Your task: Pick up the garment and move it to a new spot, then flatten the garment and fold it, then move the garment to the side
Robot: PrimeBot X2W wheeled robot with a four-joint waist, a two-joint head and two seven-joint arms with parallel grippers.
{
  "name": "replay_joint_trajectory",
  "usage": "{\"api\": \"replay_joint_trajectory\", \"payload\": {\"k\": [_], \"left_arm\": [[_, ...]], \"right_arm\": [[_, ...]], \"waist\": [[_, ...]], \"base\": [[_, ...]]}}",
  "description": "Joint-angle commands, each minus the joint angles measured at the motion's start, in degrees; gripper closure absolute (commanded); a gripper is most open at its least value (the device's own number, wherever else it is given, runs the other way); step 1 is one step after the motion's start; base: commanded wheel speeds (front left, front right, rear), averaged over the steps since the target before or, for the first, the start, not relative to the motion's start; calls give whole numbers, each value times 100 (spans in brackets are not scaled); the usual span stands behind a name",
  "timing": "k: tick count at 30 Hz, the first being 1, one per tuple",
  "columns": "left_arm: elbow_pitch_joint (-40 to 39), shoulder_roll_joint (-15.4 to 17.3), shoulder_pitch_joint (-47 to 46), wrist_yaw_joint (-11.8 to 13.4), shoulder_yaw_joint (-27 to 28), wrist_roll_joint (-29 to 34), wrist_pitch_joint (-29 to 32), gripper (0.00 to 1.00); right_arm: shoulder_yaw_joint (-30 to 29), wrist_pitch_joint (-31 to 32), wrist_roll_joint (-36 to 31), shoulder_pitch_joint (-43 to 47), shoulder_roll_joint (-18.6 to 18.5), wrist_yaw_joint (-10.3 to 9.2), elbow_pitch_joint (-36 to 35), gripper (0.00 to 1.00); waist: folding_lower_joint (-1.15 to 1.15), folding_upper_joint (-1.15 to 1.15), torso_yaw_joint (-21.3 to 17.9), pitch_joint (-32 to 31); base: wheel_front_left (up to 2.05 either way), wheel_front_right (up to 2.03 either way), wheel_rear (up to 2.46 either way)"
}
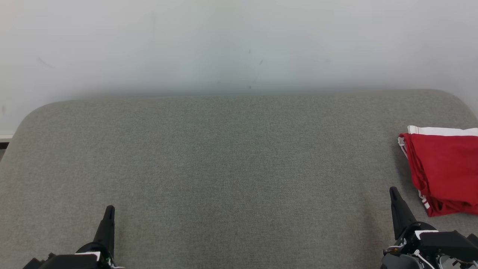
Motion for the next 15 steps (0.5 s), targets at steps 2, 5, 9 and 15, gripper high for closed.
{"api": "replay_joint_trajectory", "payload": {"k": [2,5,9,15], "left_arm": [[-22,19,-51,-18,16,-28,10,100],[-22,19,-51,-18,15,-28,10,100],[-22,19,-51,-18,16,-28,10,100],[-22,19,-51,-18,16,-28,10,100]], "right_arm": [[-8,16,9,-42,12,-12,-6,100],[-8,16,10,-42,12,-12,-5,100],[-8,15,9,-42,12,-12,-6,100],[-8,15,10,-42,12,-12,-5,100]], "waist": [[0,0,0,0],[0,0,0,0],[0,0,0,0],[0,0,0,0]], "base": [[0,0,0],[0,0,0],[0,0,0],[0,0,0]]}}
